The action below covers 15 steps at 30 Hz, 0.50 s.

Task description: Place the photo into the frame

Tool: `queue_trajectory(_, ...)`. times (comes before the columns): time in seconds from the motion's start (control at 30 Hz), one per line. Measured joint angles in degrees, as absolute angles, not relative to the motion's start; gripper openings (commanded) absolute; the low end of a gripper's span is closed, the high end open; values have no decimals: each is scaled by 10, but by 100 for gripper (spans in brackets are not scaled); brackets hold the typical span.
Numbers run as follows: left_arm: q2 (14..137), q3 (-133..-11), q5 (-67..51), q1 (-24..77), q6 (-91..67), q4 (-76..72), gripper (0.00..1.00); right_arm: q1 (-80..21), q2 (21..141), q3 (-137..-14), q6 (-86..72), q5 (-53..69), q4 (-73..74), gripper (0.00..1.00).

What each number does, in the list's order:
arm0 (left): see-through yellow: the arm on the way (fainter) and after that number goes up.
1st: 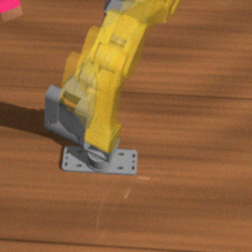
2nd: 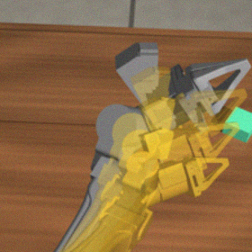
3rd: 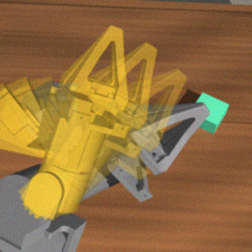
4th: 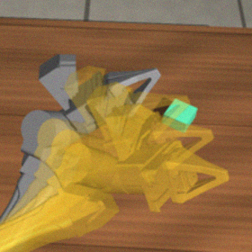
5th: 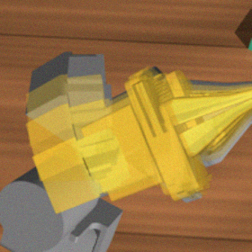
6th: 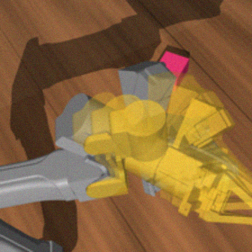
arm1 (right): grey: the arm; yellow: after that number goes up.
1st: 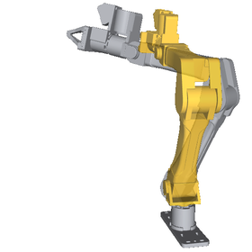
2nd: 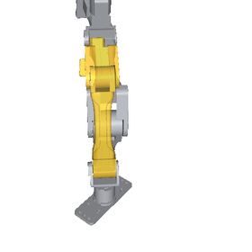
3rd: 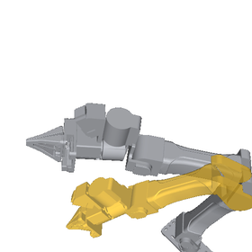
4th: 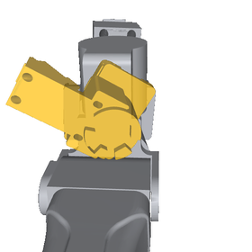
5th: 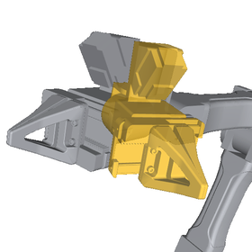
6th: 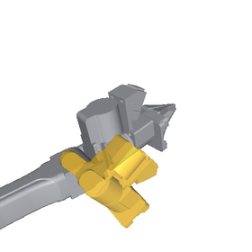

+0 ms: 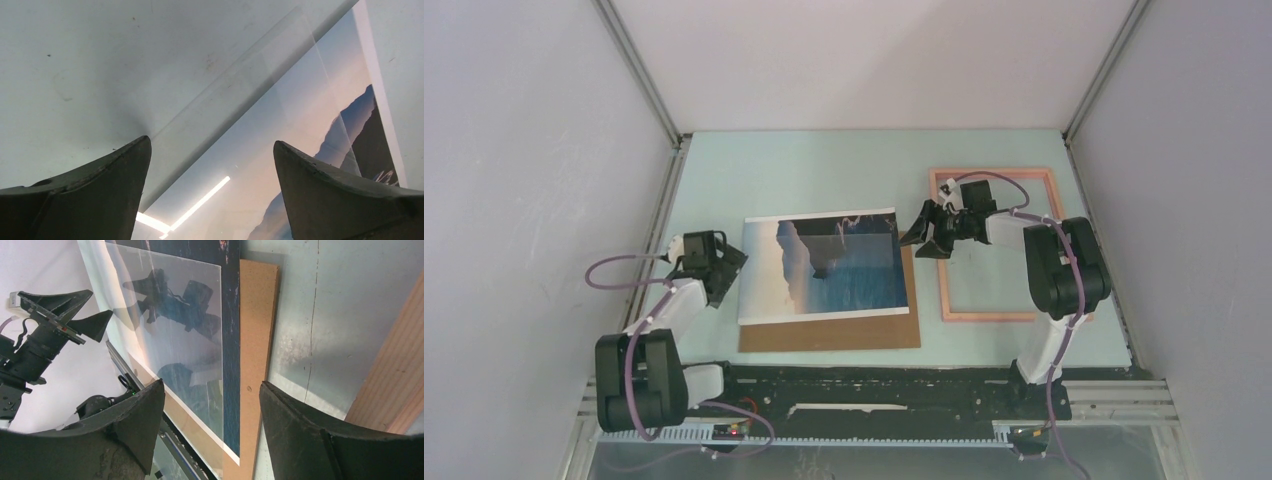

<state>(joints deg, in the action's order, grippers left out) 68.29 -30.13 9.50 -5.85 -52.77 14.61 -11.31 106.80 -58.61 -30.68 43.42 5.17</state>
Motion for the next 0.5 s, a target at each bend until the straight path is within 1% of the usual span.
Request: queue_trajectory(0.5,704,-302,62,-62,-531,125,100,-113,1068,-586,-305,427,56,78)
